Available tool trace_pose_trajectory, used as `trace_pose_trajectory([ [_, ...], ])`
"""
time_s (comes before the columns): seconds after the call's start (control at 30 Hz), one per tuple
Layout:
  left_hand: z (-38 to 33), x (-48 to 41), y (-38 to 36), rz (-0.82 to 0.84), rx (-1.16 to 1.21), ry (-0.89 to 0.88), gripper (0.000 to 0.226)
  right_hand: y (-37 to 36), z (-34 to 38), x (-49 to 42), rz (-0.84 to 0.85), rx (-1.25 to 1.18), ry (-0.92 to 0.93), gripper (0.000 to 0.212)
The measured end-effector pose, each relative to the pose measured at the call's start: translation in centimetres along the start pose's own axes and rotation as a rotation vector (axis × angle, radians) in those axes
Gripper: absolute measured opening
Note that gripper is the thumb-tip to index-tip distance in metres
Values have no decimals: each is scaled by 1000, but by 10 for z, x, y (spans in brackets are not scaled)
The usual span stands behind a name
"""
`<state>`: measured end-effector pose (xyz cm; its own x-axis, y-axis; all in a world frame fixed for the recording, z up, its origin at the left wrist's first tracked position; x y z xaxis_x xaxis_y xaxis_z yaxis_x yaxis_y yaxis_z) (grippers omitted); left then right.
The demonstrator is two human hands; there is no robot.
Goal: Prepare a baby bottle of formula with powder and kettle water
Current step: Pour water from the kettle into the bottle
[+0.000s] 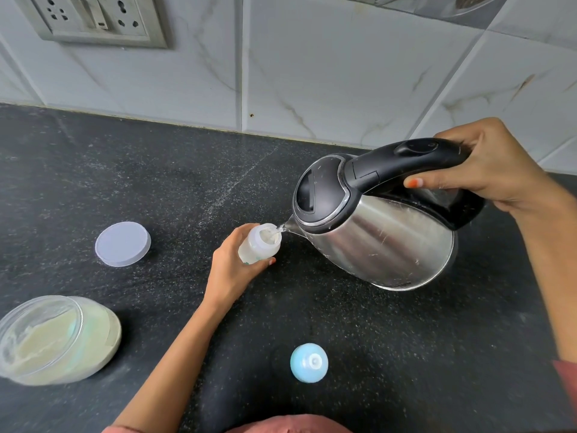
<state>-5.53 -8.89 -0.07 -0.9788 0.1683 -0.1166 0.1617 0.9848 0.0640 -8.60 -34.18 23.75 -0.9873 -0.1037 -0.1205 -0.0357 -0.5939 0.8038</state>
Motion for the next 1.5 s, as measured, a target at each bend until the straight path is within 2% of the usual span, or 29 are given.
trace_pose_trajectory([
  [0.57,0,-1,0,-4,8,-6,62,1,3,-1,-1,-14,10,26],
  [0.7,1,-1,0,4,3,-5,62,1,3,-1,-11,-10,14,32],
  [0.83,3,-1,0,5,-8,-4,62,0,3,0,-3,-13,17,26],
  [1.5,2,-2,0,14,-34,-17,63,2,6,-1,2,-2,28,25],
])
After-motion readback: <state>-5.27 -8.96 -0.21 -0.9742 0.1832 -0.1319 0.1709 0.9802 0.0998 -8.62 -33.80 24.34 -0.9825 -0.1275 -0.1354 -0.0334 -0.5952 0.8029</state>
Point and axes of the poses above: each hand's wrist, its own x-axis away from the middle knuckle, its own y-axis out of the back of the hand, z = x × y, the point moved 4 cm from there along -x, towards the middle knuckle, and after that the axes turned 15 degrees about x, right-handed, at the moved point
